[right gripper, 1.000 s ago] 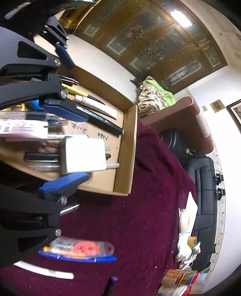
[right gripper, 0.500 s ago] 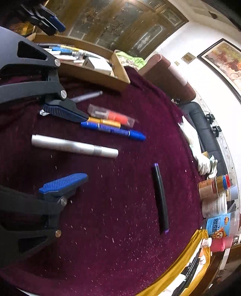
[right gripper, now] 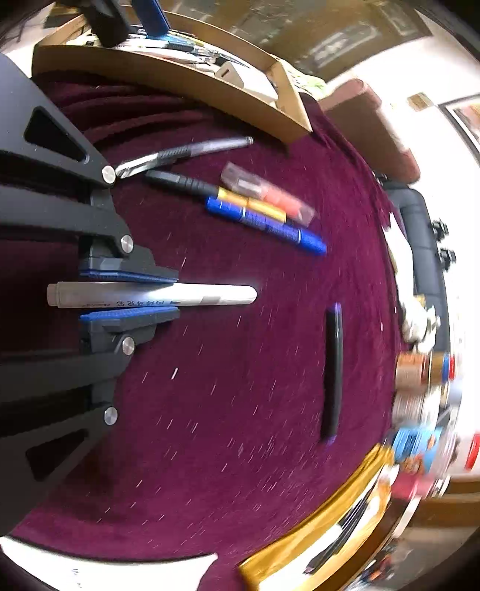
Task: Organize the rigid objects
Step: 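Grasp a white marker with the right tool while the left tool grasps a clear pen, then carry the white marker and clear pen into the tray, open both tools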
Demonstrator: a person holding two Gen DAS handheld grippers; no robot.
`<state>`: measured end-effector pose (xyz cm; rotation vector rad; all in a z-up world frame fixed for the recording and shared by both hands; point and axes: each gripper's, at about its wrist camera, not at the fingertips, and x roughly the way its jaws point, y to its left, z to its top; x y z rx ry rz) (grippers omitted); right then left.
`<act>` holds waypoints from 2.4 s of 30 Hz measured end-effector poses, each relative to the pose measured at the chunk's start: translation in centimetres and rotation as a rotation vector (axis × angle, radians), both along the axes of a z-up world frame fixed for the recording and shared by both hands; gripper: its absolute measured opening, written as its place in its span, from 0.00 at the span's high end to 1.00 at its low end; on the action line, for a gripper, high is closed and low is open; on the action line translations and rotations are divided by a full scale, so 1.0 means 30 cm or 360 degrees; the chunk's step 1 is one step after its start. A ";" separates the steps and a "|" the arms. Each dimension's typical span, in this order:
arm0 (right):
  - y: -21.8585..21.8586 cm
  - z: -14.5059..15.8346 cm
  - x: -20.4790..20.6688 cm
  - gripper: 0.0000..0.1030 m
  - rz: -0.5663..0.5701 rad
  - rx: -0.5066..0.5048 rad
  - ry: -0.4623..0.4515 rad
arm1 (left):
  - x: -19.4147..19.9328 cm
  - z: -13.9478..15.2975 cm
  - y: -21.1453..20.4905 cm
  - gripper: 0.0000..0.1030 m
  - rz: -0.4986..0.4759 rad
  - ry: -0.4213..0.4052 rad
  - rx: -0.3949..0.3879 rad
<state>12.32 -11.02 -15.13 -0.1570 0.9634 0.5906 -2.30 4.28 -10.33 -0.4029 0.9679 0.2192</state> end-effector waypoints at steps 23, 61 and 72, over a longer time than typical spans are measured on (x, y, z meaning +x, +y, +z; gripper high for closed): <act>-0.033 -0.006 -0.009 0.88 -0.0001 0.0048 -0.0035 | 0.230 -0.140 -0.014 0.90 0.0090 0.0293 0.0038; 0.079 0.221 -0.325 0.88 0.0306 0.0311 -0.0269 | -0.298 0.197 0.098 0.93 0.0241 -0.0173 0.0138; 0.254 0.237 -0.396 0.88 0.0616 0.0424 -0.0117 | -0.407 0.155 0.297 0.93 0.0313 -0.0055 0.0043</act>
